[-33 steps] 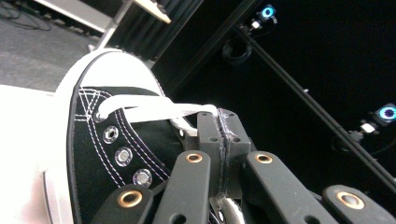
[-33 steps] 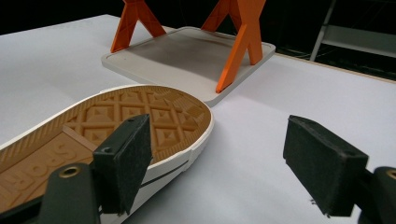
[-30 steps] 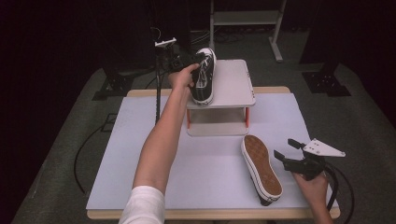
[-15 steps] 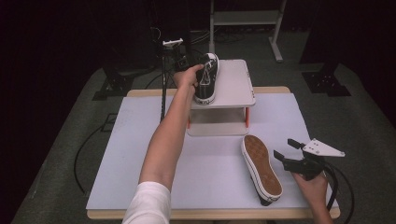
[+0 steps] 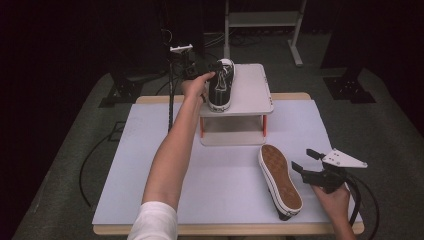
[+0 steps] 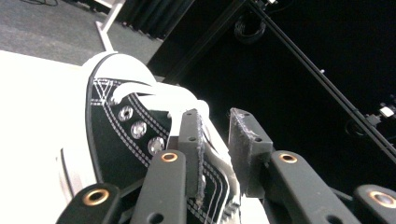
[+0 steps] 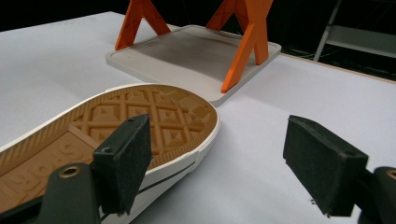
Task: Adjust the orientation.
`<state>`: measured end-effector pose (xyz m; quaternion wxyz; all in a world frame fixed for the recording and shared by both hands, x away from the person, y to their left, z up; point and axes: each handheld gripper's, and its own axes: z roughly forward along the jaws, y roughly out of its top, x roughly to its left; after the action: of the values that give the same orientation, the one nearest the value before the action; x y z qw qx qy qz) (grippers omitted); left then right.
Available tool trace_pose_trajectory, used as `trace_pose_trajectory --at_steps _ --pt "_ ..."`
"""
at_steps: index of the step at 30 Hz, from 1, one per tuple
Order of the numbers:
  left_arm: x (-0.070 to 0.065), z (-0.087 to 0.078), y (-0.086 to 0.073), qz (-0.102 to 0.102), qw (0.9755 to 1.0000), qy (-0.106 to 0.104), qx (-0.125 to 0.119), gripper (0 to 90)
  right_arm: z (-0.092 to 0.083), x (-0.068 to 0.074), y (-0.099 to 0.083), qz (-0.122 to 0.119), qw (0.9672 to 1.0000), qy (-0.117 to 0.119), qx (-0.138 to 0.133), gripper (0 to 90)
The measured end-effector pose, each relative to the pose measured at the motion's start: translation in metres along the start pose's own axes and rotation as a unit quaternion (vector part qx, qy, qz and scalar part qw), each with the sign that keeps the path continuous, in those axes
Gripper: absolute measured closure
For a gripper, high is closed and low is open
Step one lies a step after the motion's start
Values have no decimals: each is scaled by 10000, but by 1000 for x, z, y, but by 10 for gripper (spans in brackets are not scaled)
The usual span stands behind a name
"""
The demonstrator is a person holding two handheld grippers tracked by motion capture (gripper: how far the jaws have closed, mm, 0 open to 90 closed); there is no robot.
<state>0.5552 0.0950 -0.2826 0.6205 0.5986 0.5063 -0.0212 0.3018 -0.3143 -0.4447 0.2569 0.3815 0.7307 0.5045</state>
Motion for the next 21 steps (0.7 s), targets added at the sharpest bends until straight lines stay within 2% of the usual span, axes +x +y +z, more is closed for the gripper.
trace_pose_trajectory --at_steps 6,9,15,21 --pt "-1 -5 -3 119 9999 7 39 631 2 1 0 -22 10000 14 15 230" --pt "-1 -10 -3 145 9999 -13 -80 597 2 2 0 -45 10000 25 31 230" --pt "-3 -25 0 233 9996 -21 -178 577 3 2 0 -37 10000 33 55 230" --pt "-1 -39 -5 298 9993 -37 -215 556 3 3 1 -39 10000 48 57 230"
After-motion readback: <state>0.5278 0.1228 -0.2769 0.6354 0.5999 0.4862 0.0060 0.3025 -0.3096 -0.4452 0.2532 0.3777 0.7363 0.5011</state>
